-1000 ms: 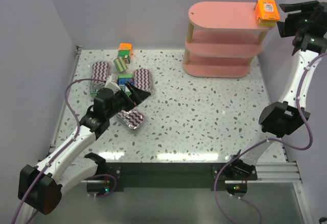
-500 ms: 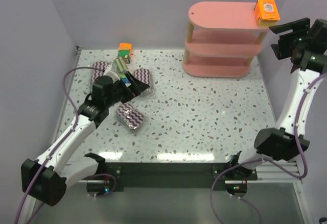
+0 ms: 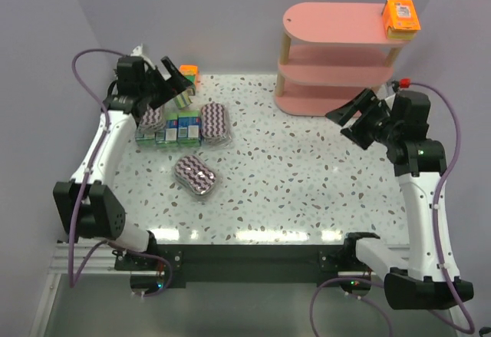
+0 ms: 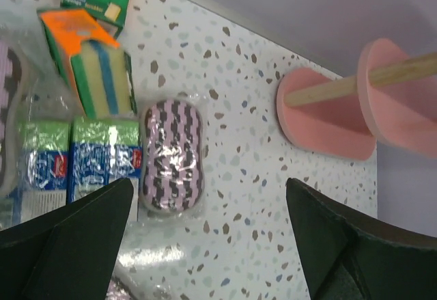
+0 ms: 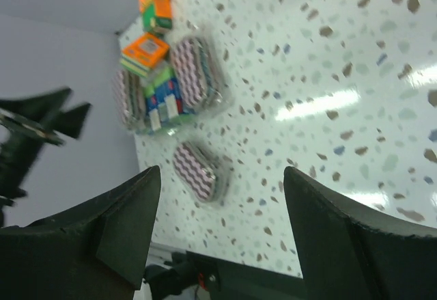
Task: Place and organize the cleaning sponges onto the shelf
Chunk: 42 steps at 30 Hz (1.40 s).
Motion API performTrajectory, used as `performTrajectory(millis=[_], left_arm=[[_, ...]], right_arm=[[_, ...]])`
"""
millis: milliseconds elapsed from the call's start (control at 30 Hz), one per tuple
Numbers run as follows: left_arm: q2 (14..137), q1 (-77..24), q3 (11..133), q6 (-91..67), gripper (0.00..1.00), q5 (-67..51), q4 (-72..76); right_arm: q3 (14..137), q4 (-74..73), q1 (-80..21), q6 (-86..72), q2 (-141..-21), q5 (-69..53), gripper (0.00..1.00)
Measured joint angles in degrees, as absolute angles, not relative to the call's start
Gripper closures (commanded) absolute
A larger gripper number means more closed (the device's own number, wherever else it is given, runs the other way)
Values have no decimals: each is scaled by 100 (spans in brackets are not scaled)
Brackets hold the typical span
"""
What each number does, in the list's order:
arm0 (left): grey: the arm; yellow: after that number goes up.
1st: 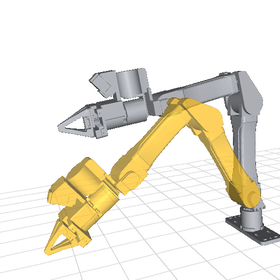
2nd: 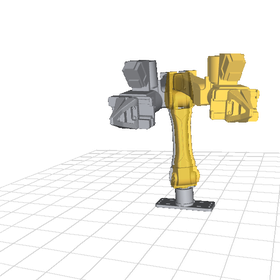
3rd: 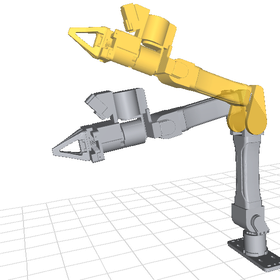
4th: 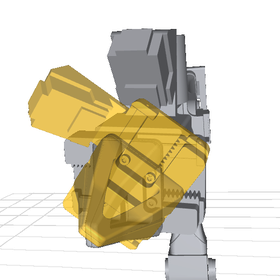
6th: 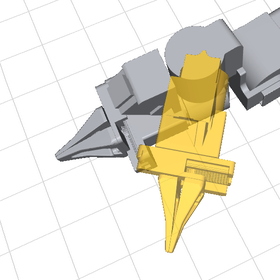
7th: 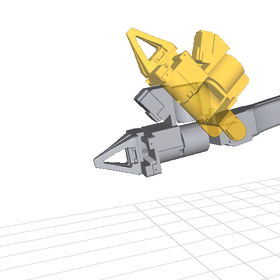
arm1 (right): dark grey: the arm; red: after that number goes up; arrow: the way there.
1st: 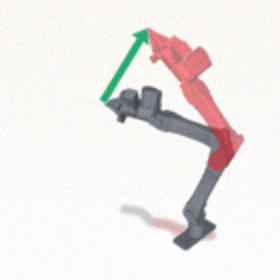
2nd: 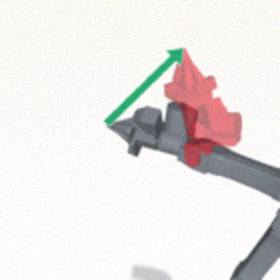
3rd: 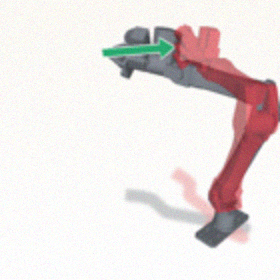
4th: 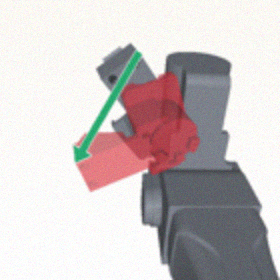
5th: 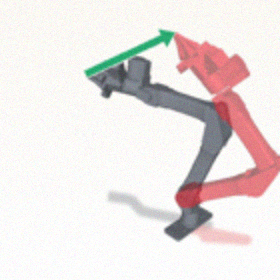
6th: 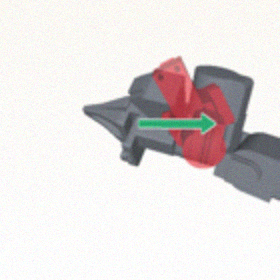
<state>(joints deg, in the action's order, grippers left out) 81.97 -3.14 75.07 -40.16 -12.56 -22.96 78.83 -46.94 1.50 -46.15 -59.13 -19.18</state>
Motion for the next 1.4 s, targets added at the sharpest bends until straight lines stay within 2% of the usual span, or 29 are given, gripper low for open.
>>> performTrajectory(millis=[200,467,733,1033,1133,1167,1233,1267,1333,1367,1400], left_arm=[[10241,-320,9979,-3326,0,-873,-2897],[12167,-703,12031,-2541,0,489,-4329],[12554,-913,12287,-2290,0,1186,-4915],[12551,-913,11817,-2276,0,1590,-4897],[12558,-913,11758,-2279,10,1588,-4825],[12558,-913,11688,-2279,24,1579,-4757],[12558,-913,11498,-2257,42,1518,-4584],[12558,-913,11378,-2220,57,1481,-4488],[12558,-910,11170,-2185,66,1431,-4329],[12558,-906,11120,-2158,75,1406,-4268],[12558,-899,11098,-2158,77,1369,-4211]], right_arm=[[7061,-5349,64,-4130,-5739,-1905,22],[7035,-5555,64,-3874,-5540,-1898,21],[7035,-5572,64,-3817,-5710,-1898,20],[7035,-5524,64,-3789,-5983,-1907,20],[7032,-5505,64,-3787,-6027,-1907,21],[7032,-5489,64,-3787,-6036,-1909,21],[7032,-5472,64,-3787,-6049,-1911,21],[7030,-5463,64,-3787,-6049,-1914,21],[7019,-5441,64,-3787,-6049,-1920,21],[7008,-5430,64,-3787,-6049,-1922,21],[7000,-5430,64,-3787,-6049,-1922,21]])
